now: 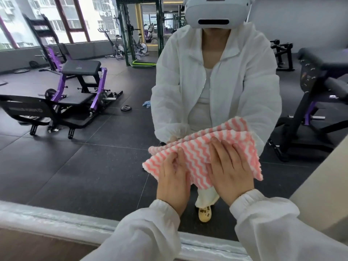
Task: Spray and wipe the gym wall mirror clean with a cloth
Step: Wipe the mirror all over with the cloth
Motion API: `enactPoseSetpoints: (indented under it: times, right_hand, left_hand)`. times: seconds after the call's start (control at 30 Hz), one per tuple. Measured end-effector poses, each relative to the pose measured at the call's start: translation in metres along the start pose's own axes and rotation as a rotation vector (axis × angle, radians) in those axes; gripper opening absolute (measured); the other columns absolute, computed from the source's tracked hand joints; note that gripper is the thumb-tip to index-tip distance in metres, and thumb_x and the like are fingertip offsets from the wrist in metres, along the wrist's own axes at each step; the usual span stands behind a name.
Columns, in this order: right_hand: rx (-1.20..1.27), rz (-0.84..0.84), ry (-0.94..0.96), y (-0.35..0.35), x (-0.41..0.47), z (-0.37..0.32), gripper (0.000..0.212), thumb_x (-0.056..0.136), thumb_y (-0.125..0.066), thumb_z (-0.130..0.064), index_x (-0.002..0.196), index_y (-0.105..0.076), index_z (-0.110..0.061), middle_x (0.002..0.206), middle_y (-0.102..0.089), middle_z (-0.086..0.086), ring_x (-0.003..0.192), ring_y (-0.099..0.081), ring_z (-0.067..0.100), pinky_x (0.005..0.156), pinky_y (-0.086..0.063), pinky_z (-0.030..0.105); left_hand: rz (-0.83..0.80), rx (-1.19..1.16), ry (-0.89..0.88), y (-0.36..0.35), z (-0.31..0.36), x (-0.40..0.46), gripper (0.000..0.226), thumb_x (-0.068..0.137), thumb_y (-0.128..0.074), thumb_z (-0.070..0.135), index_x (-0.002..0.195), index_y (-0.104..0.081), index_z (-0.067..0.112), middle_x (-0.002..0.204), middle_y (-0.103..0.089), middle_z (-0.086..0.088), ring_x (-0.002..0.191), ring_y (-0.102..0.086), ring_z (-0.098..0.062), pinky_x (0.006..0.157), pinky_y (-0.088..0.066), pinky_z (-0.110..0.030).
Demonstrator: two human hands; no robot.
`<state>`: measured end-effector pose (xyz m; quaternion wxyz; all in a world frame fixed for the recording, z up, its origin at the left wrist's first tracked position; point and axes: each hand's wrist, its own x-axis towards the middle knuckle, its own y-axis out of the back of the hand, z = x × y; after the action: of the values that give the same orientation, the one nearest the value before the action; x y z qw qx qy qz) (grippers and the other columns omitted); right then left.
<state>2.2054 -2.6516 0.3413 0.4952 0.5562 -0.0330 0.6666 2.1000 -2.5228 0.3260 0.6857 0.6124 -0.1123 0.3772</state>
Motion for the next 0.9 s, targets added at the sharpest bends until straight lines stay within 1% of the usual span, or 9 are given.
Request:
enactPoseSetpoints:
  times: [0.03, 0.07, 0.13, 0.17, 0.3, 0.4, 0.57, 0.7, 0.9]
  right_hand:
    - [0.01, 0.034, 0.01, 0.002, 0.004, 0.003, 0.051, 0.086, -0.047, -0.021, 0.132, -0.038, 0.001, 0.145, -0.028, 0.016, 0.129, -0.033, 0.033, 0.114, -0.015, 0.04]
    - [0.017, 0.052, 0.038, 0.004, 0.01, 0.007, 0.051, 0.087, -0.048, -0.02, 0.132, -0.038, 0.001, 0.142, -0.031, 0.015, 0.126, -0.036, 0.031, 0.114, -0.017, 0.039]
    - [0.057, 0.094, 0.06, 0.01, 0.022, 0.018, 0.049, 0.089, -0.048, -0.02, 0.132, -0.038, 0.001, 0.14, -0.033, 0.015, 0.125, -0.038, 0.031, 0.114, -0.019, 0.039]
    - [0.063, 0.115, 0.071, 0.014, 0.029, 0.024, 0.047, 0.092, -0.047, -0.02, 0.133, -0.038, 0.001, 0.14, -0.033, 0.015, 0.126, -0.038, 0.031, 0.113, -0.021, 0.04]
    - [0.038, 0.19, 0.099, 0.029, 0.061, 0.046, 0.051, 0.094, -0.046, -0.029, 0.135, -0.038, 0.0, 0.141, -0.033, 0.015, 0.127, -0.035, 0.032, 0.109, -0.029, 0.045]
    - [0.014, 0.254, 0.099, 0.043, 0.09, 0.061, 0.053, 0.092, -0.046, -0.036, 0.132, -0.043, -0.002, 0.138, -0.035, 0.014, 0.126, -0.034, 0.032, 0.114, -0.019, 0.043]
    - [-0.042, 0.294, 0.206, 0.064, 0.133, 0.082, 0.049, 0.09, -0.051, -0.033, 0.137, -0.046, -0.02, 0.136, -0.041, 0.013, 0.128, -0.035, 0.032, 0.113, -0.015, 0.047]
    - [-0.109, 0.229, 0.378, 0.06, 0.139, 0.083, 0.049, 0.096, -0.042, -0.019, 0.145, -0.033, -0.019, 0.149, -0.029, 0.007, 0.137, -0.026, 0.029, 0.115, -0.007, 0.044]
    - [-0.148, 0.181, 0.393, 0.037, 0.1, 0.066, 0.05, 0.096, -0.044, -0.019, 0.144, -0.032, -0.01, 0.148, -0.028, 0.003, 0.136, -0.028, 0.024, 0.115, -0.007, 0.042]
  left_hand:
    - [0.004, -0.114, -0.047, -0.003, 0.004, -0.001, 0.038, 0.097, -0.038, 0.038, 0.134, -0.037, 0.032, 0.134, -0.036, 0.002, 0.119, -0.038, -0.016, 0.111, -0.032, -0.027]
    - [0.055, -0.193, -0.036, 0.001, 0.007, 0.001, 0.049, 0.095, -0.038, 0.03, 0.142, -0.029, 0.019, 0.137, -0.027, -0.004, 0.123, -0.031, -0.02, 0.111, -0.026, -0.034]
    - [0.132, -0.251, -0.058, 0.004, 0.003, 0.009, 0.058, 0.089, -0.038, 0.027, 0.141, -0.024, 0.005, 0.138, -0.022, -0.01, 0.125, -0.027, -0.029, 0.104, -0.021, -0.054]
    - [0.188, -0.233, -0.087, 0.007, 0.0, 0.016, 0.058, 0.089, -0.039, 0.027, 0.14, -0.024, 0.004, 0.139, -0.021, -0.012, 0.126, -0.026, -0.031, 0.106, -0.019, -0.055]
    - [0.332, -0.037, -0.333, 0.033, -0.013, 0.058, 0.055, 0.089, -0.041, 0.025, 0.136, -0.028, 0.001, 0.141, -0.024, -0.015, 0.137, -0.017, -0.031, 0.119, -0.006, -0.036]
    - [0.388, 0.112, -0.484, 0.058, -0.026, 0.094, 0.057, 0.091, -0.04, 0.032, 0.138, -0.027, 0.003, 0.143, -0.024, -0.011, 0.146, 0.005, -0.017, 0.119, 0.002, -0.035]
    - [0.501, 0.334, -0.712, 0.099, -0.043, 0.142, 0.052, 0.096, -0.035, 0.03, 0.14, -0.03, 0.002, 0.146, -0.024, -0.01, 0.146, 0.005, -0.018, 0.118, 0.003, -0.041]
    - [0.563, 0.416, -0.96, 0.099, -0.057, 0.154, 0.056, 0.097, -0.039, 0.022, 0.149, -0.019, 0.015, 0.158, -0.004, -0.003, 0.146, -0.001, -0.021, 0.117, -0.002, -0.043]
    - [0.444, 0.476, -1.05, 0.082, -0.065, 0.139, 0.062, 0.096, -0.027, 0.053, 0.15, -0.02, 0.023, 0.159, 0.003, -0.001, 0.146, 0.0, -0.022, 0.117, 0.001, -0.045]
